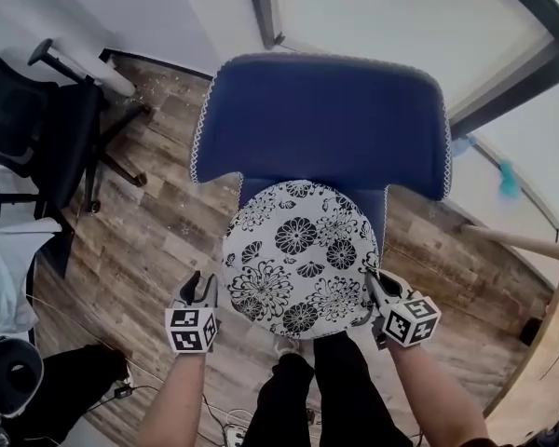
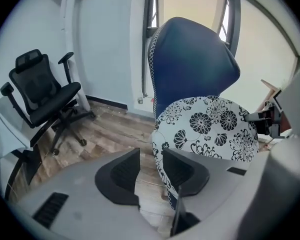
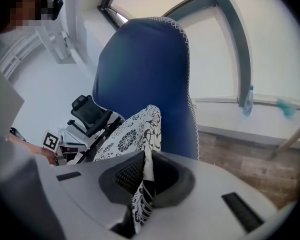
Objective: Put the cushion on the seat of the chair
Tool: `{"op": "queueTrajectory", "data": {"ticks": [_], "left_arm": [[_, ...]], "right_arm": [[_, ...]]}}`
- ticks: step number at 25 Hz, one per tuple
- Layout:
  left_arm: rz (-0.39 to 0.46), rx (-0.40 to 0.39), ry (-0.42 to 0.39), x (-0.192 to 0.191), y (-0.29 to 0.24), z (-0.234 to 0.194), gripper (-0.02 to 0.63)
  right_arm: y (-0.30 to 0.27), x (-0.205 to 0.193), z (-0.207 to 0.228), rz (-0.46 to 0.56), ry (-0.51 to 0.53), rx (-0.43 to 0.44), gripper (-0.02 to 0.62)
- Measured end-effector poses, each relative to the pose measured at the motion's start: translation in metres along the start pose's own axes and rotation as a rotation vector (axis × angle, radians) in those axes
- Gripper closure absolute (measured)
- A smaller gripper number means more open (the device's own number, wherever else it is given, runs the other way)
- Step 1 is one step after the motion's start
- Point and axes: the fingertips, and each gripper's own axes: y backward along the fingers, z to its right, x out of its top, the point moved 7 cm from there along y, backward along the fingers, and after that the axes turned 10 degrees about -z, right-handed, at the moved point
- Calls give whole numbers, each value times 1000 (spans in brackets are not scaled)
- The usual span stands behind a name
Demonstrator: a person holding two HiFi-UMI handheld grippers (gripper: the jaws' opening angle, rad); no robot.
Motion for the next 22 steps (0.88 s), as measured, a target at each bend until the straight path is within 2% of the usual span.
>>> {"op": "queueTrajectory", "data": {"ticks": [6,12,14,16,19,22], "left_arm": [[66,-44,45,11,9,3,483],[100,-89,20,23,16,-1,483],[104,-86,23,22,21,-6,483],[106,-86,49,23,29,-12,483],[146,-84,84,32,49,-19,483],[180,-80,87,42,74,-24,483]], "right_arm": [[-1,-4,6,-7,0,-72,558],[-3,-10,8,-53,64,-168,557],[-4,-14,10,-77,105,-223,501],[-2,-15,18,-105,105,-293,436],[11,-5,32,-92,34,-383,423],[30,5,32,-59,-4,-414,423]]}}
